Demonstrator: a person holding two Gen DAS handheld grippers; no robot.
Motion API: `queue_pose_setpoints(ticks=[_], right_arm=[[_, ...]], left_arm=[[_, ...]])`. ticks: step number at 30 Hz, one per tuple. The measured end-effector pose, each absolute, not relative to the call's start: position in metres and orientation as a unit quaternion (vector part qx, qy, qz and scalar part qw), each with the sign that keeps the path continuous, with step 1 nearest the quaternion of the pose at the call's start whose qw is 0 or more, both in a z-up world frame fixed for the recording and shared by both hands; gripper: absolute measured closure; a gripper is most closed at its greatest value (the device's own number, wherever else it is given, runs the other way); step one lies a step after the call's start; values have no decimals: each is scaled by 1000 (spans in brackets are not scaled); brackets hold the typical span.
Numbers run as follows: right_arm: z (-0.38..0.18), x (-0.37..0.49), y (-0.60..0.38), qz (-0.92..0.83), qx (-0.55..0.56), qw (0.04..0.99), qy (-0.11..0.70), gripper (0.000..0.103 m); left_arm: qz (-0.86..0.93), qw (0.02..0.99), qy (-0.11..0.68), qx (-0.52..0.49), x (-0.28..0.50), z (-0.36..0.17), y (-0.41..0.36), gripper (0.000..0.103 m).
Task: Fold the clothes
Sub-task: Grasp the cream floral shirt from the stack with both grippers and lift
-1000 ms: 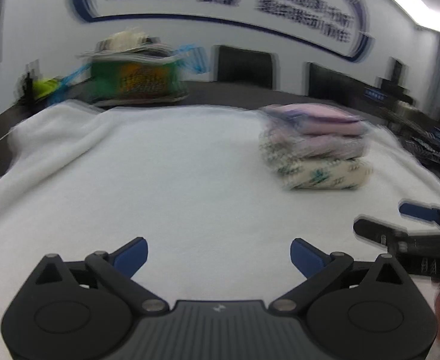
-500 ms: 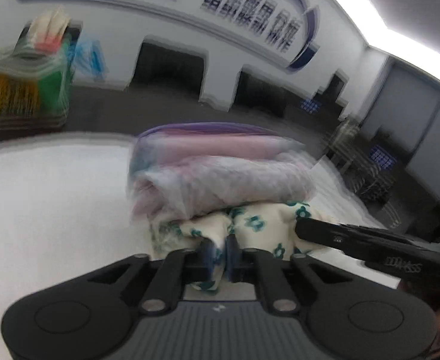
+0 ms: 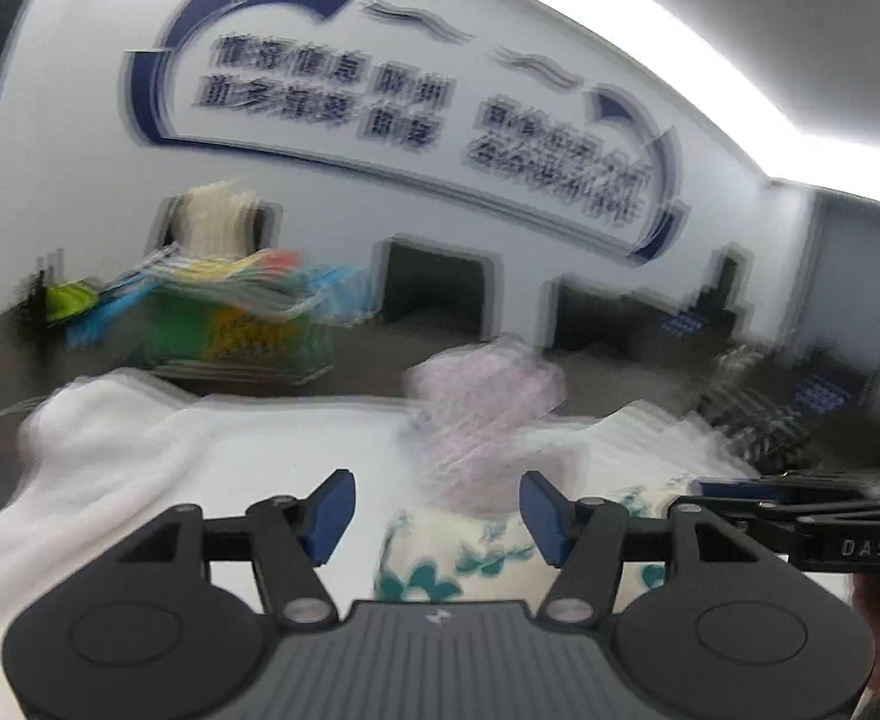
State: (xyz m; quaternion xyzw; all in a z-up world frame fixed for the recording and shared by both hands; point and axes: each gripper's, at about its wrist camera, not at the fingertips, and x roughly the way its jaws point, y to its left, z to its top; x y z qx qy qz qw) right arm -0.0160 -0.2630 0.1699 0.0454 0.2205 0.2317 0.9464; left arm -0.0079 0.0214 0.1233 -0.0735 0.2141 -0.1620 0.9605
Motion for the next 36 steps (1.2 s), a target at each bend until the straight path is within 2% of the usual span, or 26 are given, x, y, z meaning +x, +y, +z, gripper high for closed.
queue_pose_setpoints(ticks=[1, 4, 6, 8, 12, 14, 15, 18, 19, 20, 21, 22, 23, 24, 27, 33, 36], right_arm=[[148, -15, -253, 189, 3, 952, 240, 61], [115, -46, -236, 147, -81, 960, 224, 56], [98, -78, -231, 159, -95, 961, 206, 43], [83, -96, -224, 175, -94, 955, 221, 43], [61, -132, -205, 174, -126, 944, 251, 43], [51, -136, -198, 164, -144, 941, 258, 44], [46, -139, -195, 162, -150, 940, 259, 44], [33, -144, -191, 165, -171, 936, 260, 44], [28, -142, -191, 163, -179, 935, 258, 44], [23, -135, -191, 157, -176, 936, 263, 49], [18, -126, -190, 150, -169, 936, 271, 68], [13, -118, -190, 149, -156, 933, 288, 84], [11, -111, -190, 153, -139, 931, 300, 101], [12, -108, -190, 153, -126, 933, 300, 102], [58, -115, -182, 129, -143, 959, 208, 102], [244, -162, -165, 126, -202, 970, -34, 102], [330, -211, -160, 128, -209, 959, -143, 102]], left_arm=[[-169, 955, 231, -78, -15, 105, 32, 44], [-214, 934, 261, -118, -55, 58, 59, 40], [-212, 931, 275, -113, -76, 35, 70, 38], [-203, 927, 300, -102, -85, 15, 65, 38], [-184, 930, 313, -54, -108, 15, 51, 39], [-153, 937, 314, -15, -114, 14, 45, 47], [-137, 939, 315, 2, -117, 14, 43, 47], [-123, 936, 330, -5, -117, 8, 60, 45], [-121, 935, 333, -13, -116, 5, 64, 49], [-115, 939, 323, -14, -120, 6, 65, 67], [-105, 941, 321, -10, -120, 8, 66, 80], [-104, 944, 314, -7, -121, 9, 67, 103], [-128, 942, 308, -25, -120, 12, 70, 102], [-141, 942, 301, -45, -120, 18, 74, 102], [-146, 962, 224, -56, -116, 74, 88, 103], [-152, 987, 5, 44, -172, 295, 106, 103], [-115, 987, -73, 85, -214, 378, 108, 103]])
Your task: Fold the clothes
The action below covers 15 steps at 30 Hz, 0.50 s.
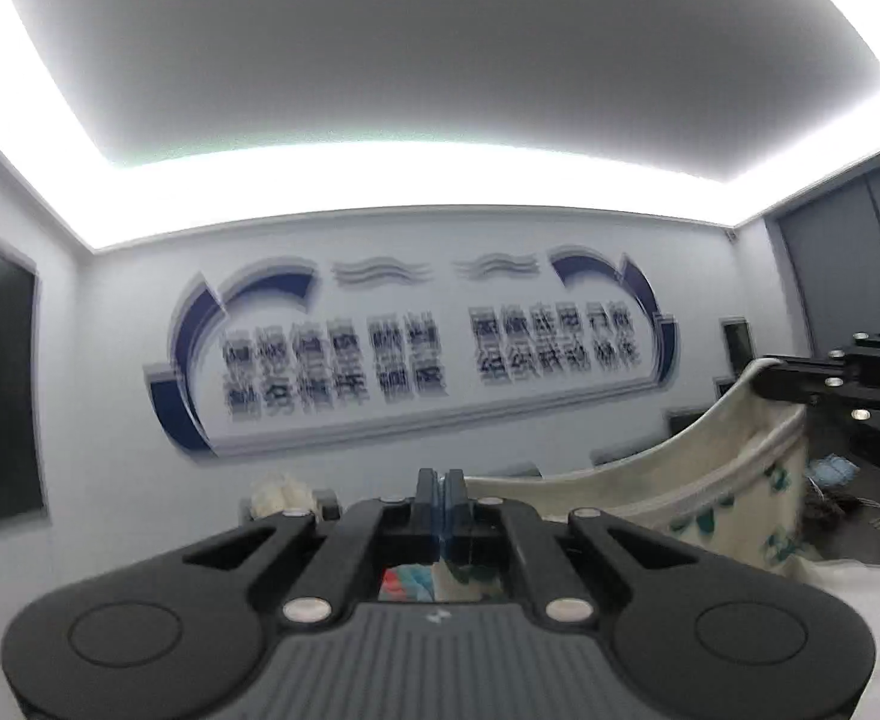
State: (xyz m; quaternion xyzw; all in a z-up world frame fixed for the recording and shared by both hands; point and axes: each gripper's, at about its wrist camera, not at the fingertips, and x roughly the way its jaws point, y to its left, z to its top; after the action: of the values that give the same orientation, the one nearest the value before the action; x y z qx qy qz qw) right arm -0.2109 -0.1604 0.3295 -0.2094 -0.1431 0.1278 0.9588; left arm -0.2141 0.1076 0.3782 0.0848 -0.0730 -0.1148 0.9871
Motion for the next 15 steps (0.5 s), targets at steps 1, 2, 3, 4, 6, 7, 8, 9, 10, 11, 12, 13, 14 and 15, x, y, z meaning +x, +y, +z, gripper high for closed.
queue_pose_setpoints(ticks=[1, 2, 3, 4, 6, 7, 8, 9, 10, 11, 12, 13, 14, 15], right_arm=[[351, -222, -160, 122, -209, 955, -169, 102], [366, -226, -159, 116, -209, 953, -183, 102], [380, -229, -159, 110, -210, 952, -194, 102], [389, -226, -159, 117, -204, 953, -189, 102], [401, -212, -158, 136, -193, 957, -168, 102], [401, -200, -157, 144, -181, 961, -153, 102], [398, -189, -156, 158, -170, 963, -137, 102], [394, -179, -155, 173, -160, 964, -121, 102], [391, -169, -154, 188, -149, 965, -105, 102], [388, -161, -154, 207, -138, 964, -90, 102], [384, -155, -156, 225, -122, 964, -74, 102], [380, -149, -160, 242, -103, 963, -59, 102], [372, -141, -165, 250, -85, 964, -40, 102], [359, -128, -177, 243, -64, 968, -14, 102]], left_arm=[[-99, 986, -93, 94, -225, 400, 108, 103], [-86, 985, -106, 102, -232, 413, 108, 103], [-84, 985, -108, 108, -233, 421, 107, 103], [-80, 985, -105, 112, -230, 423, 106, 103], [-60, 985, -98, 127, -217, 422, 102, 103], [-50, 986, -91, 132, -206, 419, 102, 103], [-44, 987, -81, 131, -195, 415, 103, 103], [-39, 988, -72, 131, -184, 412, 104, 103], [-31, 989, -68, 131, -173, 410, 106, 103], [-23, 988, -71, 132, -161, 407, 106, 103], [-12, 988, -76, 135, -145, 402, 102, 103], [-3, 987, -79, 138, -129, 398, 98, 103], [-8, 987, -65, 144, -106, 389, 89, 103], [-13, 988, -50, 148, -83, 380, 80, 103]])
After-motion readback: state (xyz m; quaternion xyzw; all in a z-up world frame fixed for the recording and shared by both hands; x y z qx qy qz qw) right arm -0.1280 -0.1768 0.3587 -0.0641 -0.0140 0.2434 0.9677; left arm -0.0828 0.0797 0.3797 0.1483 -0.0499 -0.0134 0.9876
